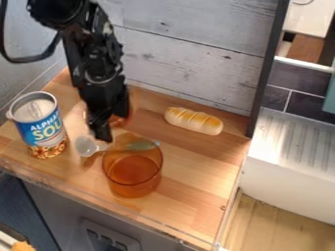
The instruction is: Get the silver spoon and put in the upper side of the table
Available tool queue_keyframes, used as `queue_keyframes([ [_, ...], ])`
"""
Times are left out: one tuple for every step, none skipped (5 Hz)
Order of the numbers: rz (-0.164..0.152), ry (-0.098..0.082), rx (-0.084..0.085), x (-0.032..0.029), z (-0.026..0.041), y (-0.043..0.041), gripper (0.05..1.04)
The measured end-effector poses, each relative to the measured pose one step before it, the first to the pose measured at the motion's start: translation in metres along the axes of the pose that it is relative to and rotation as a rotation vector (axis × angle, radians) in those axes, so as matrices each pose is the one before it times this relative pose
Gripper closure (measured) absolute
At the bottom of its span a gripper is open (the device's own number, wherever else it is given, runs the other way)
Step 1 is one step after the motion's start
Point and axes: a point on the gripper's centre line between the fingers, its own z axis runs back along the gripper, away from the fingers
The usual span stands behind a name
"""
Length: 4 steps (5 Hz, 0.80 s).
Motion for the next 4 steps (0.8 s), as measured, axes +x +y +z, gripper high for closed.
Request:
queue_keyframes([
  [0.0117,-0.0005,0.0168,-0.00213,-0.00476,0.01168,0.084],
  [0.0072,0.017,-0.0024,-0.00586,-0.00125,0.00195,0.084],
  [0.0201,0.0512,-0.021,-0.00983,-0.00155,-0.00141,0.084],
  [0.0385,0.0435,-0.0052,-0.01304,-0.00569,-0.00262,0.084],
])
